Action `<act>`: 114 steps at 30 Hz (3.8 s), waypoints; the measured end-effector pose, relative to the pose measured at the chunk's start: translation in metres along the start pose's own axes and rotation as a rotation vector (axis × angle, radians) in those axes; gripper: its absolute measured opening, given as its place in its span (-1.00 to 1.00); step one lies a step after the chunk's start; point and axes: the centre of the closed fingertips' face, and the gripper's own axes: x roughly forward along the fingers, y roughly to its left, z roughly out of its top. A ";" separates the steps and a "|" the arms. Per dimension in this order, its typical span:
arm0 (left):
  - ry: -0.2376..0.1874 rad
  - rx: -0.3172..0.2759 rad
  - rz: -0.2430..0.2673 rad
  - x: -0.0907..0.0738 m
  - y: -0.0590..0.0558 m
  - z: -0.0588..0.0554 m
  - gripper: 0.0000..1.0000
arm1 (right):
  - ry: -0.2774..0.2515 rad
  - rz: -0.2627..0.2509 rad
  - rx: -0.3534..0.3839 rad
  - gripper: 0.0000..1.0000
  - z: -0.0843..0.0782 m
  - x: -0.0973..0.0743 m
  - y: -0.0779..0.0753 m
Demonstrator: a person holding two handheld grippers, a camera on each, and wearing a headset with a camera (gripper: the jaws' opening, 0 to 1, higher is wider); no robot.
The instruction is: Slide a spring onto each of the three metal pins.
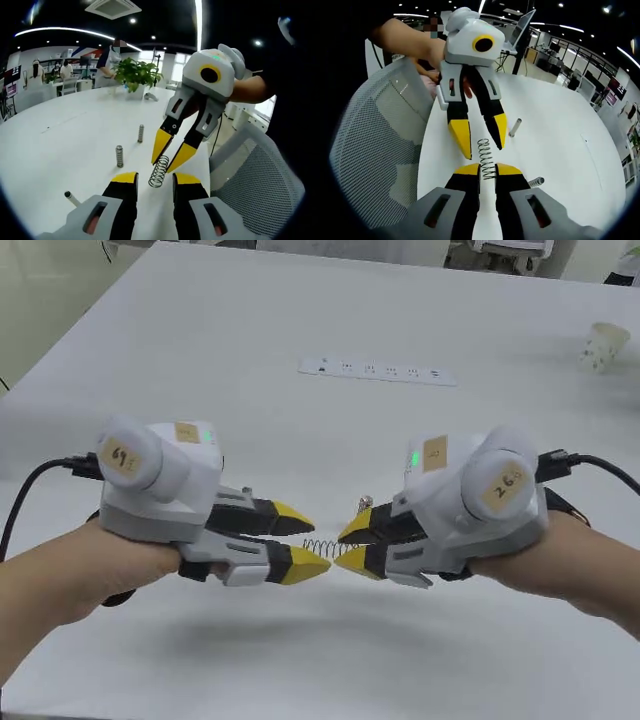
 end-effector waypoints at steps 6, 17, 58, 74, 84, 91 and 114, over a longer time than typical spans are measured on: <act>-0.006 0.024 -0.016 0.004 -0.006 0.001 -0.77 | -0.006 0.001 0.002 -0.84 0.000 -0.002 0.002; -0.008 0.073 -0.035 0.003 -0.010 0.002 -0.94 | -0.018 0.009 0.005 -0.84 0.001 -0.004 0.005; 0.030 0.093 -0.103 -0.001 -0.019 -0.005 -0.96 | -0.079 0.044 0.056 -0.69 -0.006 -0.006 0.014; 0.018 0.082 -0.116 -0.004 -0.020 -0.004 -0.96 | -0.107 0.037 0.040 -0.84 -0.005 -0.006 0.015; 0.046 0.089 -0.118 -0.002 -0.022 -0.013 -0.96 | -0.117 0.046 0.006 -0.85 0.000 -0.010 0.017; 0.058 0.101 -0.110 -0.002 -0.021 -0.015 -0.96 | -0.137 0.055 -0.037 -0.86 0.013 -0.017 0.019; 0.055 0.125 -0.127 0.007 -0.032 -0.012 -0.96 | -0.240 0.069 -0.053 -0.85 0.054 -0.013 0.025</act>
